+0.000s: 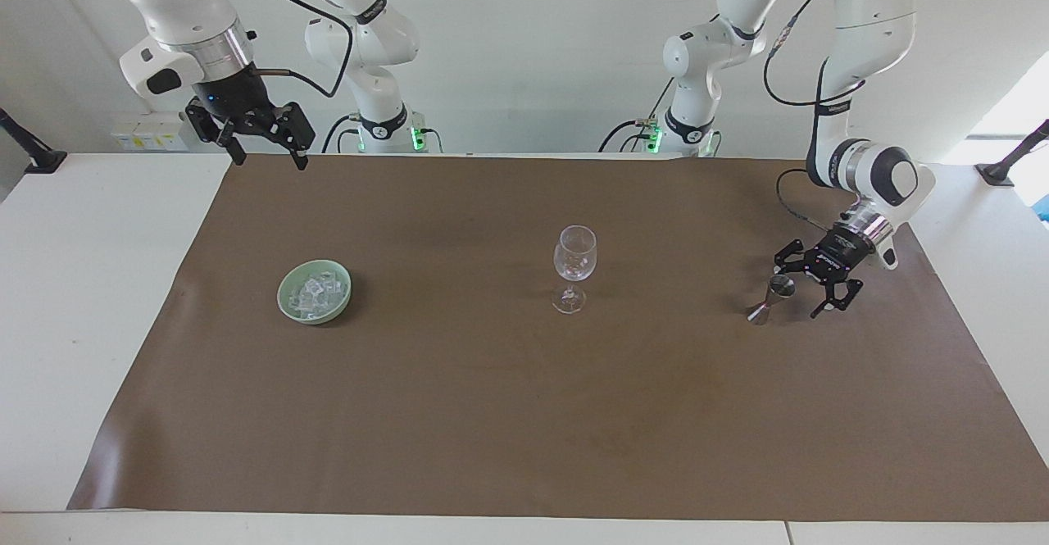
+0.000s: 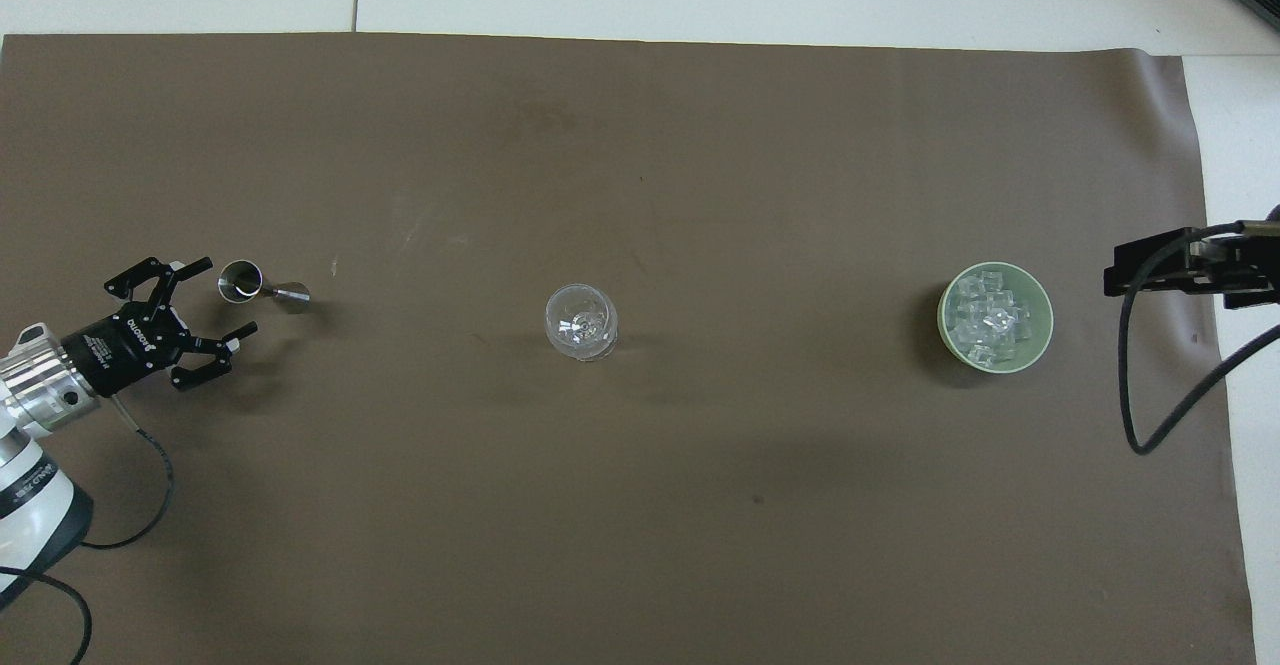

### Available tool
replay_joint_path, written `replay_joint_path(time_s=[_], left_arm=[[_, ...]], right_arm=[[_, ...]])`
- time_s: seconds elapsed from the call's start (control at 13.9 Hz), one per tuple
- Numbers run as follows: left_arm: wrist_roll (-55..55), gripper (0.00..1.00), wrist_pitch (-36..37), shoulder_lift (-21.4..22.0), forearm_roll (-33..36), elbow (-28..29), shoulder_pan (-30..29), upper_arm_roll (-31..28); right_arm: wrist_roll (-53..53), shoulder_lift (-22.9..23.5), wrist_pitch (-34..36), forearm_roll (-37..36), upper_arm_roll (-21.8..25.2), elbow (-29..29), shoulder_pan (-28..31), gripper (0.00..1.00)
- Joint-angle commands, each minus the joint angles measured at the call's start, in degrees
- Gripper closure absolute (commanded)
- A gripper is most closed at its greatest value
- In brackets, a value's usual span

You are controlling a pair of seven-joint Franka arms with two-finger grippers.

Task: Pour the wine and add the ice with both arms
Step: 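Close the left gripper on the metal jigger and lift it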

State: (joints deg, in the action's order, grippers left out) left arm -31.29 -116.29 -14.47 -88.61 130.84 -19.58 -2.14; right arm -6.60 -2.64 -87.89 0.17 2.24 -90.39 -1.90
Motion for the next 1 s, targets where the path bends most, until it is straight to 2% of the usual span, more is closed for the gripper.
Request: replay_joint_path(time_s=[0.0,0.93], left_arm=[[0.9,0.0,-0.5,2.7,-5.9,4.1,2.0,-0.6],[3.1,0.0,-1.9,4.3,-17.9,10.0,4.5,-0.4]], right_arm=[[1.2,-0.8,0.7,-0.4,-0.2,-0.4,0.1,0.0],[1.2,-0.8,0.7,-0.4,-0.2,-0.4,0.1,0.0]])
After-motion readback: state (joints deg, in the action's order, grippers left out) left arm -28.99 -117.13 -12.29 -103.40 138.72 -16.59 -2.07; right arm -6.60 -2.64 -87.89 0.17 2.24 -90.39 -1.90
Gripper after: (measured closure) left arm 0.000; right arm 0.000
